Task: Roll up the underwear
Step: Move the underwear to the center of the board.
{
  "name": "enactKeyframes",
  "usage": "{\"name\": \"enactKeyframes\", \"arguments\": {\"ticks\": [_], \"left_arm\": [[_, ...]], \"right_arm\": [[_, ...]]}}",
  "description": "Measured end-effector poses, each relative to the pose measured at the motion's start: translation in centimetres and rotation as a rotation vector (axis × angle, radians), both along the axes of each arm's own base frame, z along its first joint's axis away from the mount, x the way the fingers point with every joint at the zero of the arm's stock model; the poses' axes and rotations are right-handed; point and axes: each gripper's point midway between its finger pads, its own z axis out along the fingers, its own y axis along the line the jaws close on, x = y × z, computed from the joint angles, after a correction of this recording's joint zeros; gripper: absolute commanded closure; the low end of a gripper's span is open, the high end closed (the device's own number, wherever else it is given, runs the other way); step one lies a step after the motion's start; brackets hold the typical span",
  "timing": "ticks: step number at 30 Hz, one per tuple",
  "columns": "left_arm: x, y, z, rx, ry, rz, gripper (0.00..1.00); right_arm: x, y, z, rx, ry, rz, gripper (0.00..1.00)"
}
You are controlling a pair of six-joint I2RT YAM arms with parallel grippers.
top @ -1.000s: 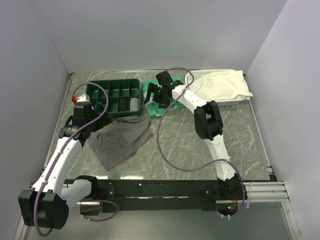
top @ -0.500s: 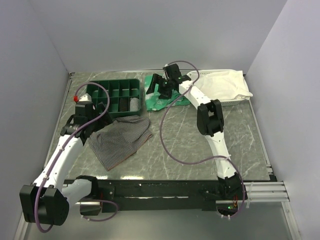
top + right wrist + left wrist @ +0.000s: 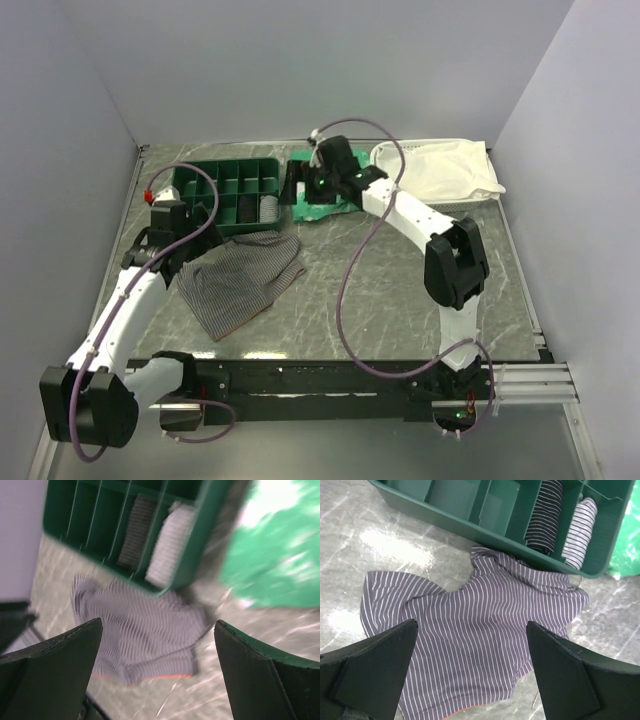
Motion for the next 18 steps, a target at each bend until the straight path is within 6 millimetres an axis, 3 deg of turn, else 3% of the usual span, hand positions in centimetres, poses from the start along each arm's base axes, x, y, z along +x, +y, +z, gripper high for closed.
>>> {"name": "enactKeyframes", "arguments": {"ticks": [2, 4, 7, 11, 13, 14, 18], "left_arm": [[0.4, 0.1, 0.0, 0.010, 0.010, 0.004, 0.03], [0.8, 0.2, 0.2, 0.018, 0.011, 0.008, 0.04], [0.8, 0.5, 0.4, 0.026, 0.008, 0.018, 0.04], [0.7, 0.5, 0.4, 0.023, 0.003, 0.024, 0.03], [0.5, 0.5, 0.4, 0.017, -0.003, 0.028, 0.04], [0.3, 0.5, 0.2, 0.014, 0.000, 0.030, 0.04], [-0.7, 0.4, -0.8, 0.001, 0.017, 0.030, 0.04]], "right_arm": [[-2.2, 1.4, -0.8, -0.021, 0.004, 0.033, 0.00], [-4.9, 2.3, -3.4, -0.068, 0.039, 0.062, 0.00], [-9.8, 2.4, -8.8, -0.172, 0.133, 0.106, 0.00], [-14.8, 1.6, -13.4, -0.287, 0.221, 0.139, 0.03], [-16.1, 1.1, -14.3, -0.319, 0.234, 0.137, 0.04], [-16.3, 0.9, -14.3, -0.323, 0.234, 0.131, 0.12], [-16.4, 0.4, -12.7, -0.313, 0.206, 0.097, 0.27]]}}
